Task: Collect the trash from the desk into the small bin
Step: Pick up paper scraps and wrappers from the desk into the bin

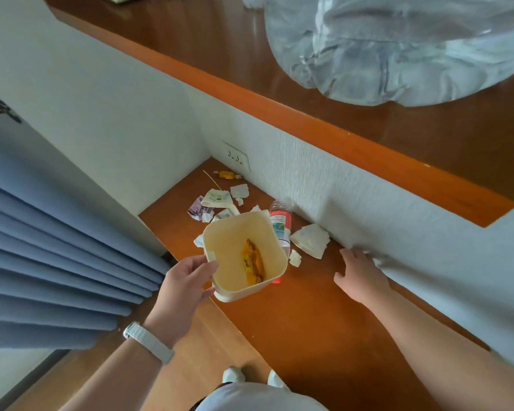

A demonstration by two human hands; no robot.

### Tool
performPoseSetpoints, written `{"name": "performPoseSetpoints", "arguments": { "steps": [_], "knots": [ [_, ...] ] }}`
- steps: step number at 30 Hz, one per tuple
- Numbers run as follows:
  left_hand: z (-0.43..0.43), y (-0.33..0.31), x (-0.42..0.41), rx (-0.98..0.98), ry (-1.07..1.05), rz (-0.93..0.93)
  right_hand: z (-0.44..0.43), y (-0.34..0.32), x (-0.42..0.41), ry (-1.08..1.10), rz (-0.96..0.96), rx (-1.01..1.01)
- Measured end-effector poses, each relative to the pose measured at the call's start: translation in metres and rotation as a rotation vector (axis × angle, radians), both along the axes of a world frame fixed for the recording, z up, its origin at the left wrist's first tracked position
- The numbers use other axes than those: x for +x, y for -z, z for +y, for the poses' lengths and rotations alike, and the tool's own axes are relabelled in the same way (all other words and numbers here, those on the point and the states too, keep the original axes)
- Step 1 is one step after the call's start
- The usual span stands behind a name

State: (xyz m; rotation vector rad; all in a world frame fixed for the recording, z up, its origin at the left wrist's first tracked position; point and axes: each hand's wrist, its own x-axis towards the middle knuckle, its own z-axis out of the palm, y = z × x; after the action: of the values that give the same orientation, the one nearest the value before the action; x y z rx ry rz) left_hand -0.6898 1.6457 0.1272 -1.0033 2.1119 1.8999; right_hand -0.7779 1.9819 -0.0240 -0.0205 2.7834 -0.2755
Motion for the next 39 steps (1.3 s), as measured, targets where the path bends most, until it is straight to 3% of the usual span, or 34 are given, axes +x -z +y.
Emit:
{"name": "performPoseSetpoints", "arguments": {
  "steps": [4,12,19,25,31,39],
  "knots": [
    [0.000,-0.002,0.005,0.012,-0.026,-0.008,-0.002,0.013,-0.005,-0.043,0.097,0.097],
    [0.011,0.003,0.008,-0.001,-0.042,-0.034,-0.009,0.011,-0.002,-0.112,0.109,-0.034],
    [0.021,0.001,0.005,-0.013,-0.004,-0.037,-0.032,-0.053,0.008,-0.060,0.342,-0.426],
    [0.024,0.000,0.008,-0.009,0.036,-0.036,-0.068,-0.132,0.025,-0.233,0.603,-0.677],
    [0.023,0.000,0.012,0.001,0.064,-0.022,-0.087,-0.142,0.047,-0.423,0.503,-0.678],
    [0.015,0.005,0.010,0.003,0.046,-0.008,-0.083,-0.130,0.051,-0.376,0.475,-0.694]
  ]
}}
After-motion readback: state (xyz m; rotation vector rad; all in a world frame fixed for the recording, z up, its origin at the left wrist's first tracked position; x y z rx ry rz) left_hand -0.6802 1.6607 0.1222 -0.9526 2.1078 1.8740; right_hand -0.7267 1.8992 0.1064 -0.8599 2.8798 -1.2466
